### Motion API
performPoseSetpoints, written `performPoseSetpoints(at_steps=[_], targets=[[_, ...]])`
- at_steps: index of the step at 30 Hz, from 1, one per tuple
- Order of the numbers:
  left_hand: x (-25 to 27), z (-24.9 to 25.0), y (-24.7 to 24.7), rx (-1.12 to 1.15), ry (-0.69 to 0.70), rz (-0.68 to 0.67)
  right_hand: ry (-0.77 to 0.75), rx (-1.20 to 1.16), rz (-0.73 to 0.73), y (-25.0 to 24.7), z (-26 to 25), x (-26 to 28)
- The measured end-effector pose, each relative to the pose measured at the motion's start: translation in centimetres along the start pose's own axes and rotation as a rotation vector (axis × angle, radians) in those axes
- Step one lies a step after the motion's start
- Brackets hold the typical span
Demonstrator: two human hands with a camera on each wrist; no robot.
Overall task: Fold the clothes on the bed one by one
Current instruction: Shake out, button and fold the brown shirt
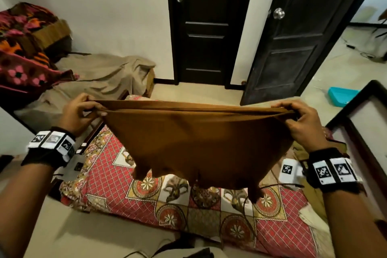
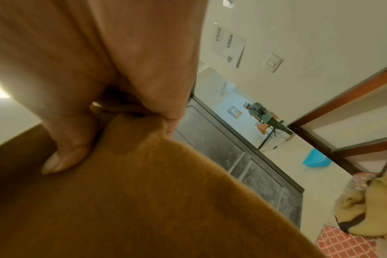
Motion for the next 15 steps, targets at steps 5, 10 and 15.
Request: performPoseSetpoints(at_steps=[5, 10, 15], targets=[[-0.1, 1.7, 0.5, 0.038, -0.058, 0.057, 0.111, -0.100, -0.044, -1.4, 1.4, 2.4], [-2.3, 2.7, 2.9, 0.225, -0.184, 0.006, 0.256, -0.197, -0.095, -1.1, 4.9, 2.5], [-5.8, -0.4, 9.3, 0.085, -0.227, -0.132, 0.417, -0.047, -0.148, 2.0, 12.6, 2.6]])
Point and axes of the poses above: each hand's wrist, its own x-axis away from the middle knuckle, its own y-axis out of the palm, z = x × y, the point moved 1 cm from there along -x, towards the middle knuckle, and after that the axes turned 7 degrees about -y, right-handed, at the moved point
